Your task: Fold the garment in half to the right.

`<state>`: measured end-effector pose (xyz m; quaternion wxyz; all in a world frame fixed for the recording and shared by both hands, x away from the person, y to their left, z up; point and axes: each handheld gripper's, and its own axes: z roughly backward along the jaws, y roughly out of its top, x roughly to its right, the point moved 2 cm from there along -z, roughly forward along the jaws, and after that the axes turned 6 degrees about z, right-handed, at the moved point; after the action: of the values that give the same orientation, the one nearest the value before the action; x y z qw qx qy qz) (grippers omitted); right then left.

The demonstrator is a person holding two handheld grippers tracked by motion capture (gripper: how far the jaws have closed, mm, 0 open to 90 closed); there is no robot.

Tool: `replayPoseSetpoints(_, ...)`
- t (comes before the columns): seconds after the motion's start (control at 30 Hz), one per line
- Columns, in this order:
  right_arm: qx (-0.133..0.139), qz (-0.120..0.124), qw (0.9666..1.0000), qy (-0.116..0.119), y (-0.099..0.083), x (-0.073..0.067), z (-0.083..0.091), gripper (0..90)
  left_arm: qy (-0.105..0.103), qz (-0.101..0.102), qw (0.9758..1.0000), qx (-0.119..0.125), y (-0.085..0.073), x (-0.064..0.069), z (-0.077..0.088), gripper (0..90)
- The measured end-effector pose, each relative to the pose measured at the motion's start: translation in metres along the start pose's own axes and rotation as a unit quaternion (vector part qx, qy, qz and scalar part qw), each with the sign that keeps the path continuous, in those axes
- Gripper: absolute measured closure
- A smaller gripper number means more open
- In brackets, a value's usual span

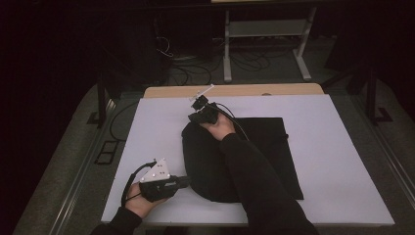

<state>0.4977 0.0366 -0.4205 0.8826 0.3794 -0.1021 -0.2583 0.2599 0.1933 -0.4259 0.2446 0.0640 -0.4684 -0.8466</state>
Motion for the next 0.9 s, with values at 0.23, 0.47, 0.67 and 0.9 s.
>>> replayPoseSetpoints(0.23, 0.008, 0.005, 0.9999, 0.007, -0.003, 0.000, 0.010, 84.2, 0.004, -0.011, 0.9999, -0.003, 0.003, 0.002, 0.000, 82.2)
replayPoseSetpoints(0.47, 0.031, -0.001, 0.9995, 0.006, -0.004, 0.006, 0.032, 84.2, 0.003, -0.026, 0.9997, 0.002, 0.013, 0.007, -0.002, 82.1)
replayPoseSetpoints(0.67, 0.046, -0.010, 0.9988, 0.006, -0.008, 0.016, 0.050, 84.2, -0.005, -0.041, 0.9991, -0.001, 0.024, 0.013, -0.009, 82.2)
replayPoseSetpoints(0.9, 0.068, -0.030, 0.9972, 0.009, -0.016, 0.030, 0.072, 84.1, -0.020, -0.062, 0.9979, 0.006, 0.042, 0.025, -0.020, 82.2)
